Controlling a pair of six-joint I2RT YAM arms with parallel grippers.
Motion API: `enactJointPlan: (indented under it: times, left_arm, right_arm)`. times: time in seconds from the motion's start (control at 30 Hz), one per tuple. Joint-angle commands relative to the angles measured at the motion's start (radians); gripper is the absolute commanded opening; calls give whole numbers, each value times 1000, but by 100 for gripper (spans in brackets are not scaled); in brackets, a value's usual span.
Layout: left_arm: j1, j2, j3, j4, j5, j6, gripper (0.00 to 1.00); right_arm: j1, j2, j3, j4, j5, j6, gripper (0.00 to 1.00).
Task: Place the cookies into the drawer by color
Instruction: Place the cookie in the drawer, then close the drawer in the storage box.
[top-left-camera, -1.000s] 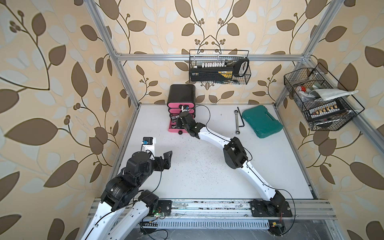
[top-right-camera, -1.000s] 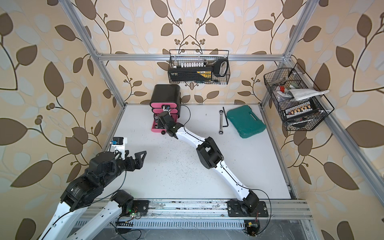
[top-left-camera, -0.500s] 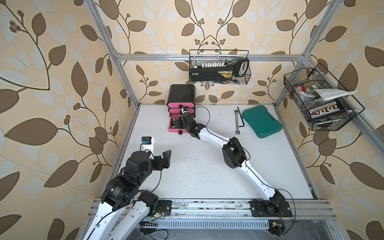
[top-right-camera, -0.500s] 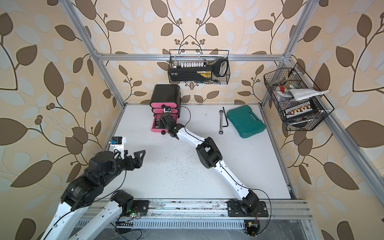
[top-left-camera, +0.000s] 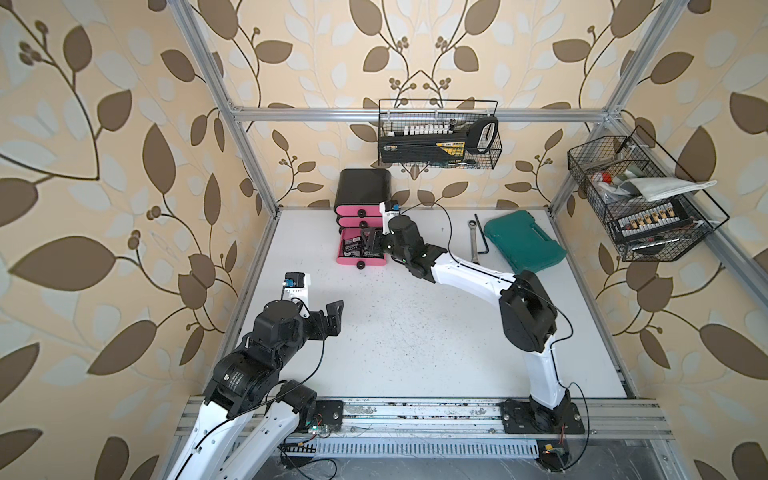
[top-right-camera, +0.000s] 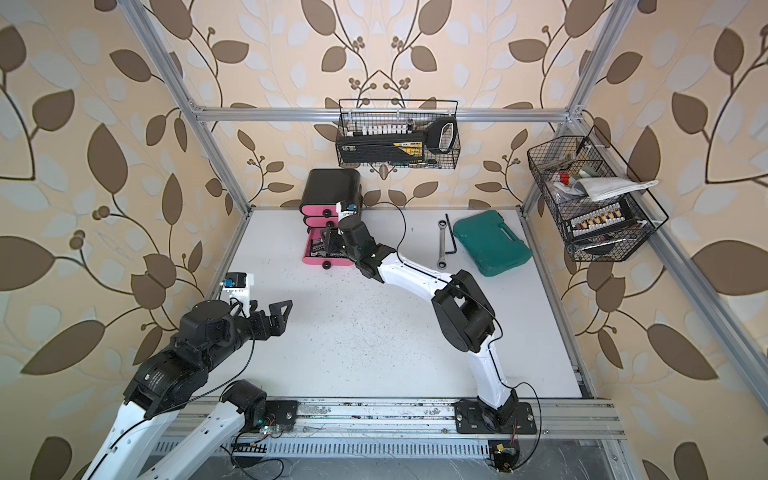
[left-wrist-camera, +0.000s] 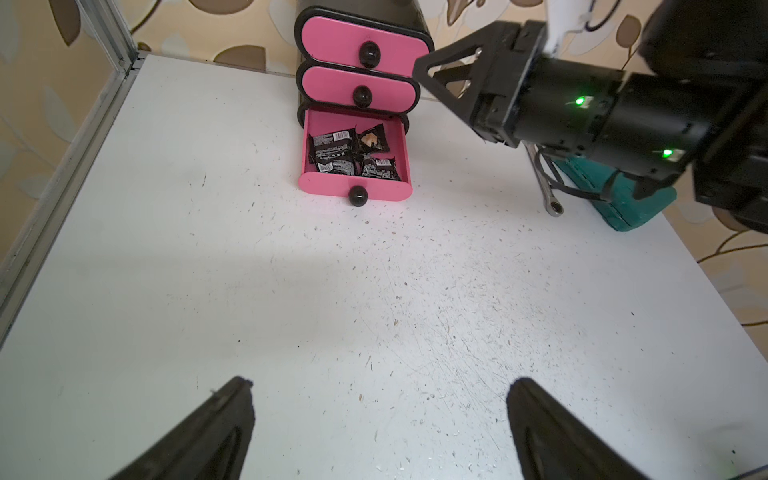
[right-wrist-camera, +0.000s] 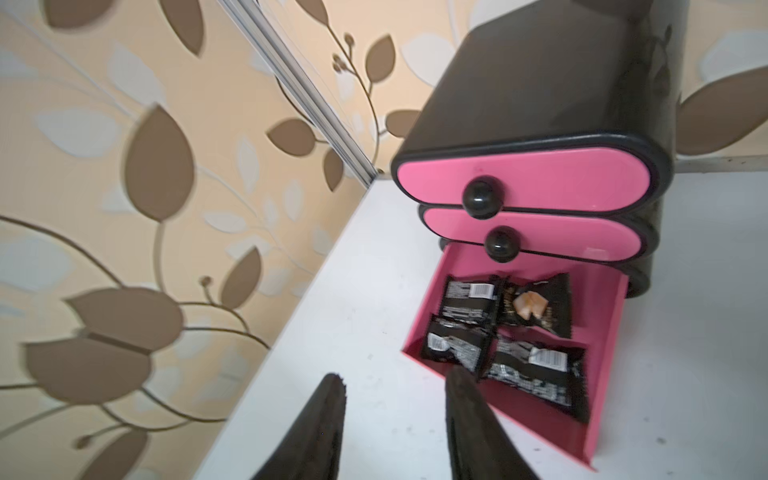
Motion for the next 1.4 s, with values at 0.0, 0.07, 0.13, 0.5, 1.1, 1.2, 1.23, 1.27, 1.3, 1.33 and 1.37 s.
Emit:
enactJointPlan:
  times: [0.0, 0.07, 0.13, 0.5, 1.1, 1.2, 1.23, 1.27, 1.3, 1.33, 1.37]
  left_arm:
    - [12, 6, 0, 25, 15, -1, 98]
    - [14, 7, 0, 25, 17, -2, 98]
    - [14, 7, 1, 24, 20, -1, 98]
    - [14, 3, 0, 22, 30, 0, 98]
    - [13, 20, 0, 47, 179, 27, 98]
    - [13, 11, -2, 50, 177, 27, 98]
    - [13, 10, -2, 50, 178, 26, 98]
    - [14, 10, -3, 50, 179, 26, 98]
    - [14, 10, -1, 50, 180, 27, 98]
    - [13, 10, -1, 49, 184, 26, 98]
    - [13, 9, -1, 53, 189, 24, 98]
  right_arm:
    - [8, -23, -161, 151, -64, 237, 42]
    - [15, -27, -225, 218, -67, 354, 42]
    - [25, -11, -268, 273, -45, 420, 42]
    - [33, 227, -217, 383, -49, 592, 44]
    - [14, 436, -43, 418, -61, 685, 48]
    - [8, 455, -23, 416, -55, 700, 48]
    - [7, 462, -13, 413, -55, 703, 48]
    - [7, 469, -1, 408, -56, 707, 48]
    - [7, 477, 11, 405, -58, 710, 48]
    - [7, 484, 20, 402, -60, 712, 48]
    - [7, 491, 30, 395, -60, 714, 48]
